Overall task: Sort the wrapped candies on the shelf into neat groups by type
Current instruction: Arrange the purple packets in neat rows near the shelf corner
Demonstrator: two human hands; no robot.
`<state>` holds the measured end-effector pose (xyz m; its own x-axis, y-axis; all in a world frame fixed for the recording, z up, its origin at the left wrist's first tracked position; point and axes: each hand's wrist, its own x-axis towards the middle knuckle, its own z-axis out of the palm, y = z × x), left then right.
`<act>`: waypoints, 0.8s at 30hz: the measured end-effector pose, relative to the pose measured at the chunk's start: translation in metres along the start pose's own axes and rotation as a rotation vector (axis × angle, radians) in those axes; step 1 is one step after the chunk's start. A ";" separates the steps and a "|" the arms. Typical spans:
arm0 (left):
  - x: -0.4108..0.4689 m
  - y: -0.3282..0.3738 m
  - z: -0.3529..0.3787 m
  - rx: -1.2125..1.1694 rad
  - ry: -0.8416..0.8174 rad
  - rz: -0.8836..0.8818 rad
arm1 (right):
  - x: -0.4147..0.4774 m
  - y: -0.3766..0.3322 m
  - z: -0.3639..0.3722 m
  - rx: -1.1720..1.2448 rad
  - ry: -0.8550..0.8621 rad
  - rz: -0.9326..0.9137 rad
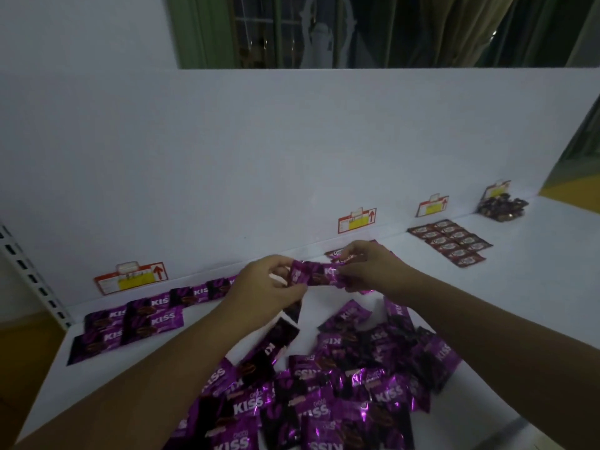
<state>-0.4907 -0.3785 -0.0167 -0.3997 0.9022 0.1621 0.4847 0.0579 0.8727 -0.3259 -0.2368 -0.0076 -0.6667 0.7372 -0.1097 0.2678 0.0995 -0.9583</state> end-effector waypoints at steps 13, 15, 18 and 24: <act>-0.026 -0.022 -0.050 0.090 0.036 0.030 | 0.008 -0.014 0.024 0.274 -0.303 -0.011; -0.034 -0.027 -0.060 0.177 0.042 0.027 | 0.012 -0.015 0.033 0.273 -0.344 0.009; -0.046 -0.032 -0.074 0.201 0.055 0.011 | 0.018 -0.019 0.048 0.249 -0.398 0.037; -0.063 -0.048 -0.097 0.277 0.119 -0.006 | 0.030 -0.026 0.077 0.210 -0.505 0.035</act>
<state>-0.5637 -0.4796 -0.0243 -0.4835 0.8461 0.2243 0.6692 0.1922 0.7178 -0.4066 -0.2689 -0.0064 -0.9248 0.3203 -0.2055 0.1853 -0.0927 -0.9783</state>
